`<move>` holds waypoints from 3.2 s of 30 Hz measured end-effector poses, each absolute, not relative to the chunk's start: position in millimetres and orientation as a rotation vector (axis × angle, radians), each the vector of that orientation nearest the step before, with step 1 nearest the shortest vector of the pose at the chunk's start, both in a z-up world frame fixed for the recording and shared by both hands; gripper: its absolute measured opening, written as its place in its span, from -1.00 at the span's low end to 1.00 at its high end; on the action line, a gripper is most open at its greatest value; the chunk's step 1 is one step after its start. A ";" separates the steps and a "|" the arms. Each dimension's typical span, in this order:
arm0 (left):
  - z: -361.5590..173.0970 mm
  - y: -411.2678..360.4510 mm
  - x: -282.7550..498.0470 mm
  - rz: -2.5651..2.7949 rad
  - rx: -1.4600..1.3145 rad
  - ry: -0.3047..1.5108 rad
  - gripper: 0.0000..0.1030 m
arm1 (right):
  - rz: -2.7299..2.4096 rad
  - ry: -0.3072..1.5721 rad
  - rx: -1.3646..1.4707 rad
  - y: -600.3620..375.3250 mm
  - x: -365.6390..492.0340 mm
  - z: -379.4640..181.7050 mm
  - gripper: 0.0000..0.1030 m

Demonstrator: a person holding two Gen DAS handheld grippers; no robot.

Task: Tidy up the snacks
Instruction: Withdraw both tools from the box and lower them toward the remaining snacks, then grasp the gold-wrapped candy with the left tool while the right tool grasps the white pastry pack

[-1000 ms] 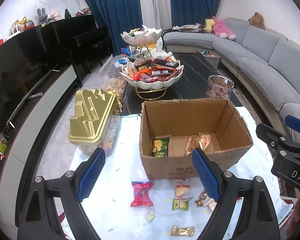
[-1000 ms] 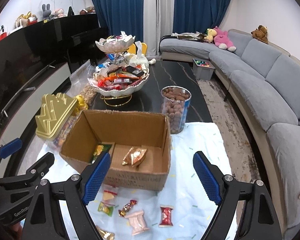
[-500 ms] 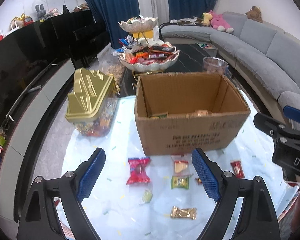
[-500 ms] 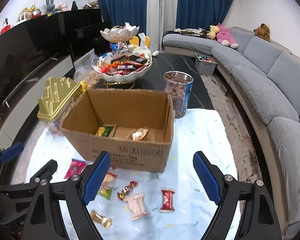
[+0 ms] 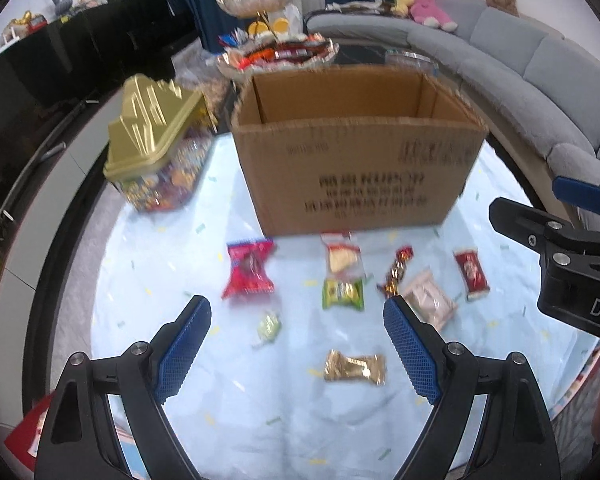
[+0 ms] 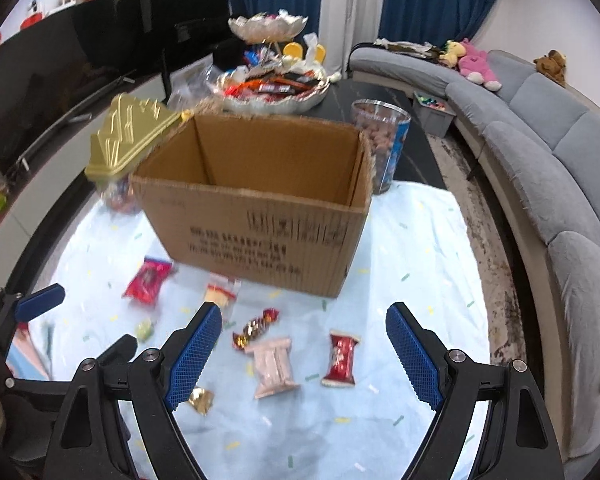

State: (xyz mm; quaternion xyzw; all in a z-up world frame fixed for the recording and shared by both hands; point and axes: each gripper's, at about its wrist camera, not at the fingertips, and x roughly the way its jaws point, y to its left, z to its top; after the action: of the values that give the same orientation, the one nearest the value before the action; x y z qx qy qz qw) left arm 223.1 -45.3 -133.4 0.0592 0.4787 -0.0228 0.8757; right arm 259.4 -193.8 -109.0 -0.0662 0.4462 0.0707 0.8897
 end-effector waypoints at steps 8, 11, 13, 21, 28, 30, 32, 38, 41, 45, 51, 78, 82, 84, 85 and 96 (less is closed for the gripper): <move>-160.6 -51.7 217.0 -0.085 0.113 1.080 0.72 | 0.187 1.011 -0.177 -191.2 255.5 -136.6 0.65; -167.5 -51.9 217.4 -0.094 0.103 1.108 0.72 | 0.200 1.036 -0.188 -189.7 254.8 -144.8 0.65; -172.6 -52.0 217.1 -0.096 0.098 1.124 0.72 | 0.207 1.050 -0.196 -188.5 254.8 -149.4 0.65; -193.3 -53.7 217.5 -0.115 0.083 1.178 0.72 | 0.236 1.114 -0.226 -184.7 259.1 -171.1 0.65; -211.5 -60.8 219.7 -0.144 0.096 1.222 0.72 | 0.257 1.167 -0.239 -183.8 264.3 -189.0 0.65; -216.6 -61.4 220.7 -0.146 0.095 1.233 0.72 | 0.262 1.176 -0.245 -182.5 264.9 -194.1 0.65; -220.7 -60.9 222.2 -0.144 0.092 1.242 0.72 | 0.265 1.182 -0.248 -182.5 265.7 -198.3 0.65; -231.9 -59.4 228.5 -0.150 0.082 1.260 0.72 | 0.274 1.204 -0.249 -181.1 269.9 -210.3 0.65; -237.6 -60.9 231.8 -0.157 0.087 1.265 0.72 | 0.280 1.213 -0.249 -179.5 272.4 -215.4 0.65; -246.9 -61.9 235.6 -0.160 0.087 1.276 0.72 | 0.280 1.221 -0.248 -178.1 275.3 -222.8 0.65; -254.8 -62.5 239.7 -0.156 0.083 1.282 0.70 | 0.280 1.234 -0.249 -175.9 278.9 -233.7 0.65; -254.9 -59.7 222.8 -0.190 0.092 1.250 -0.13 | 0.284 1.288 -0.217 -181.0 287.1 -259.6 0.03; -254.6 -59.8 222.4 -0.189 0.092 1.249 -0.27 | 0.284 1.289 -0.214 -181.4 289.4 -256.0 -0.12; -254.2 -59.5 223.0 -0.192 0.095 1.247 -0.36 | 0.286 1.289 -0.214 -181.1 290.1 -255.0 -0.13; -254.2 -59.4 224.0 -0.194 0.095 1.246 -0.40 | 0.287 1.289 -0.215 -181.2 289.9 -254.7 -0.15; -252.1 -68.0 224.6 -0.221 0.096 1.242 -0.72 | 0.279 1.283 -0.204 -176.1 284.6 -253.1 -0.37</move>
State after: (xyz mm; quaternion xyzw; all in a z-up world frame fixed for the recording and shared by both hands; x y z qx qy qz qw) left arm 224.6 -68.0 -252.1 0.0451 0.5804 -0.1035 0.8065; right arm 284.6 -176.1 -253.1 -0.0946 0.5954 0.1292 0.7873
